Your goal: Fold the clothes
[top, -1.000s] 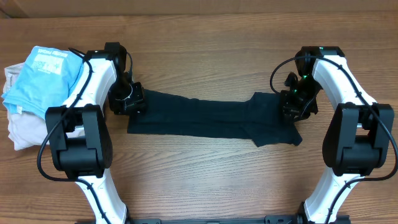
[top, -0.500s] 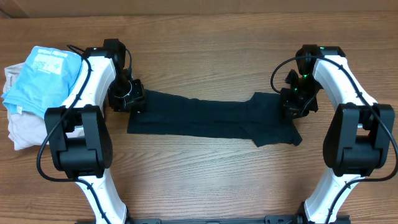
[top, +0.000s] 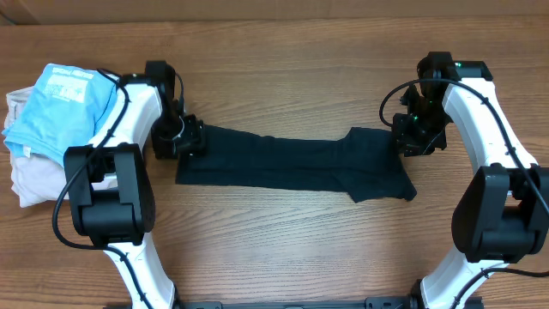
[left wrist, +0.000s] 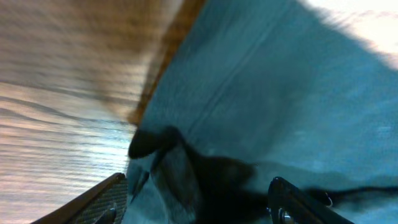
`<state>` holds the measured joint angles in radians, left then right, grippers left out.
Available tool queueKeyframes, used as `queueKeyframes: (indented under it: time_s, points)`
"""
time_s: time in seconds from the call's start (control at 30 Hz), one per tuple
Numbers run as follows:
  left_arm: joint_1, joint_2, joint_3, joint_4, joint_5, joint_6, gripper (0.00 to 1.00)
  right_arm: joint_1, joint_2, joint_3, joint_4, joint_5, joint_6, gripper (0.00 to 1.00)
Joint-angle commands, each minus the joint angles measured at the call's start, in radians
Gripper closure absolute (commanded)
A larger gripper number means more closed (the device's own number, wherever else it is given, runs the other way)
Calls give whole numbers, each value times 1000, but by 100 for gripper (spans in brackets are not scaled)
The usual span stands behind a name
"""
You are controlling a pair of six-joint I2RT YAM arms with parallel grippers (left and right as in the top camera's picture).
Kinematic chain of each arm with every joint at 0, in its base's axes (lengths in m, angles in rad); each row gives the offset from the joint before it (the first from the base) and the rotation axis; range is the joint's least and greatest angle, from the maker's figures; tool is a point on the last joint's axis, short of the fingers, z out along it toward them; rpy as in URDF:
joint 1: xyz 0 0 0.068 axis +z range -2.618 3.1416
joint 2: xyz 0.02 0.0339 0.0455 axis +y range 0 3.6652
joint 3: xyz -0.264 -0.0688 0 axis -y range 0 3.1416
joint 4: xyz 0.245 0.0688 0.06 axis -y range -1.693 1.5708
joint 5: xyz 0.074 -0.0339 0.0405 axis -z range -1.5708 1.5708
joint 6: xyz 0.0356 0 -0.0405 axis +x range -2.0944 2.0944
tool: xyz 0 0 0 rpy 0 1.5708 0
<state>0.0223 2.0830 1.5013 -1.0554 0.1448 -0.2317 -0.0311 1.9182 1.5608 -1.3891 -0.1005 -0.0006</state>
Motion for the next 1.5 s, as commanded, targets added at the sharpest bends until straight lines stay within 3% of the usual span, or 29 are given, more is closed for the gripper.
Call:
queueKeyframes:
  time_s: [0.0,0.1,0.2,0.27,0.63,0.83,1.1,1.37,1.47]
  points:
    - [11,-23,-80,54,-4,19,25,-4,-16,6,0,-5,0,75]
    - [10,-23,-113,93,38,31,34,-4,-16,6,0,-5,0,74]
    - [9,-24,-108,95,101,81,75,-4,-16,6,0,-5,0,74]
    - [9,-24,-90,84,118,106,96,-4,-16,6,0,-5,0,74]
    - [102,-25,248,-95,12,105,96,-4,-16,6,16,-5,0,74]
    - [112,-25,344,-145,40,105,96,-4,-16,6,19,-5,0,74]
    - [-44,-24,343,-202,24,105,96,-4,-16,6,18,-5,0,74]
    - [-238,-16,275,-175,-183,97,95,-4,-16,6,14,-5,0,74]
    - [-282,-10,231,-148,-170,97,96,-4,-16,6,14,-5,0,74]
